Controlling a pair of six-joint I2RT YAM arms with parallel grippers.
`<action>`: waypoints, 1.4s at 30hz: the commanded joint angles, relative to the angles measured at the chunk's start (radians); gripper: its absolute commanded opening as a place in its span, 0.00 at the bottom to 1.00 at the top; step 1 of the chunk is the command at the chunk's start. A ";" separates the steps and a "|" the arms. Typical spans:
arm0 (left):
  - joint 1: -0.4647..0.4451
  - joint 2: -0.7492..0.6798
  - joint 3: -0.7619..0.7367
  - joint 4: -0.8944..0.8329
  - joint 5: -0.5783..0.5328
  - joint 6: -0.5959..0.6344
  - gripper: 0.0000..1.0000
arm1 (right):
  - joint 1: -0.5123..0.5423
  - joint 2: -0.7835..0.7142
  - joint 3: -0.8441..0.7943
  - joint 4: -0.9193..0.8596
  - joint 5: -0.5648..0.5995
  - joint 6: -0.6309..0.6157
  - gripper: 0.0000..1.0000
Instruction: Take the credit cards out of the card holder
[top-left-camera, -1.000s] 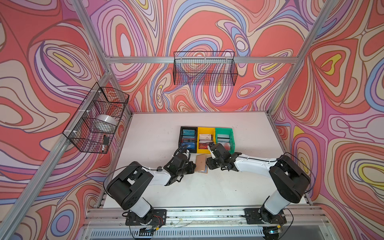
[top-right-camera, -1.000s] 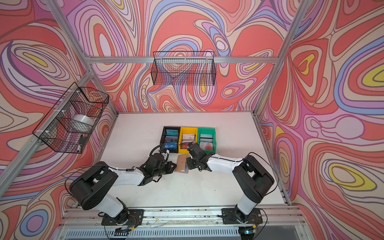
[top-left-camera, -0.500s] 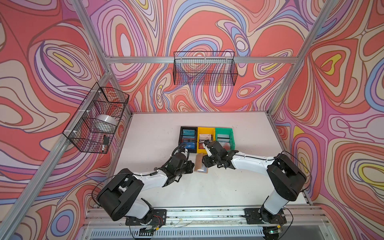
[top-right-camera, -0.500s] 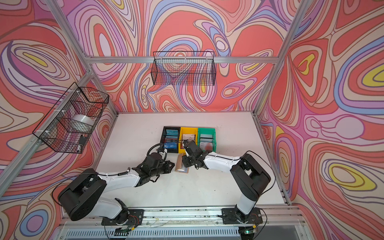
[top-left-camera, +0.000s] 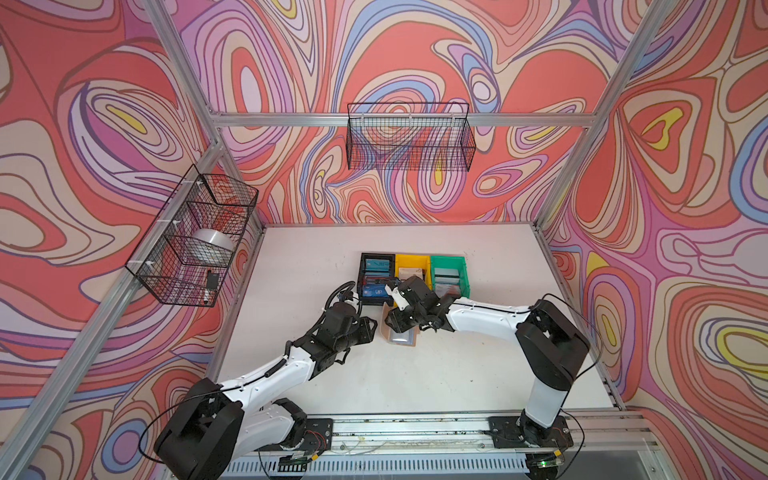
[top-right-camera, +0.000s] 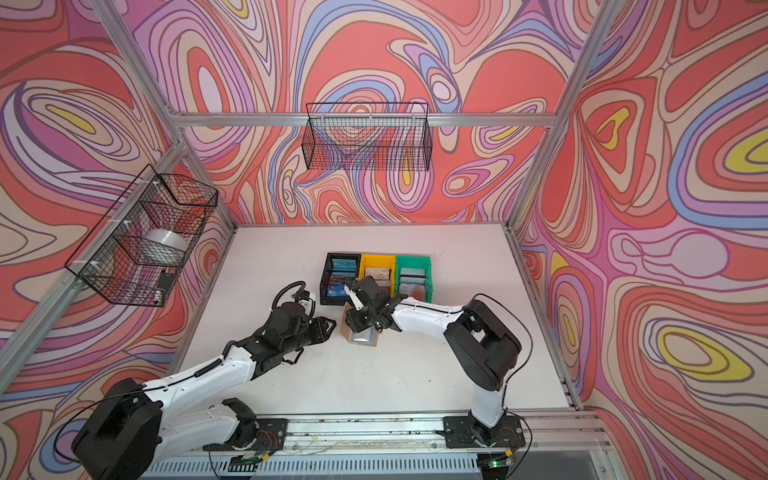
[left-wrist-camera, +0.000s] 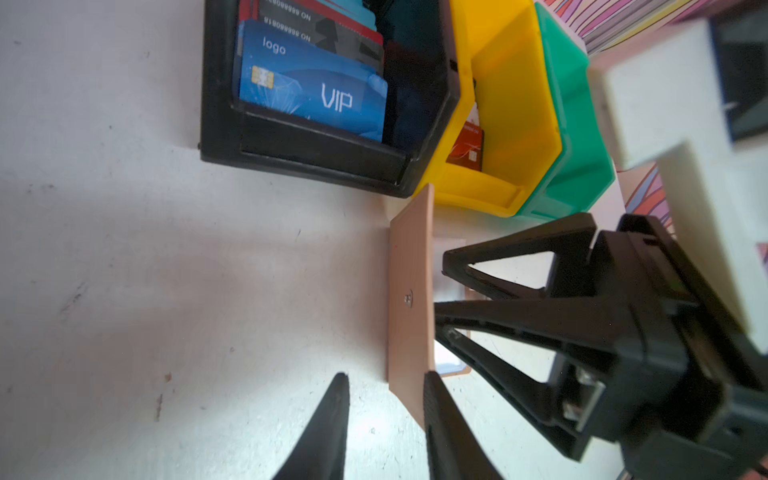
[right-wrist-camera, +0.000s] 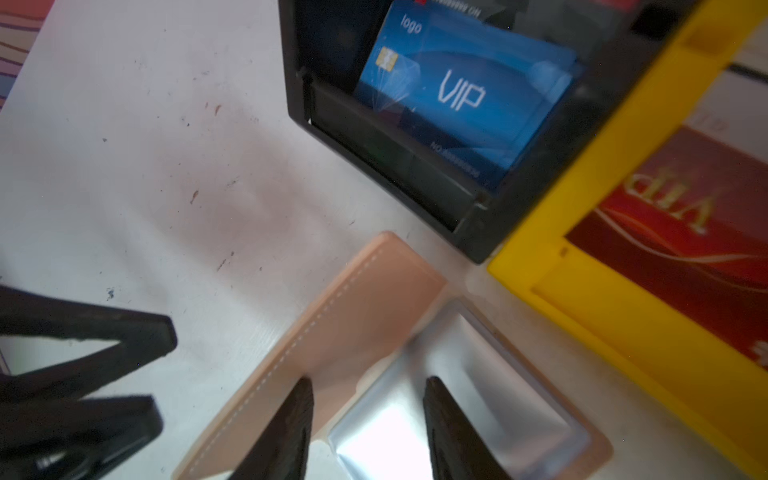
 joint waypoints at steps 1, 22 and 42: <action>0.008 -0.015 0.016 -0.053 -0.009 0.002 0.34 | 0.012 0.068 0.048 -0.037 -0.058 0.001 0.47; 0.010 0.238 0.163 0.094 0.070 -0.017 0.22 | 0.015 -0.165 -0.083 -0.057 0.039 0.047 0.47; 0.010 0.228 0.182 0.032 0.060 0.002 0.17 | 0.007 -0.143 -0.115 -0.087 0.126 0.096 0.42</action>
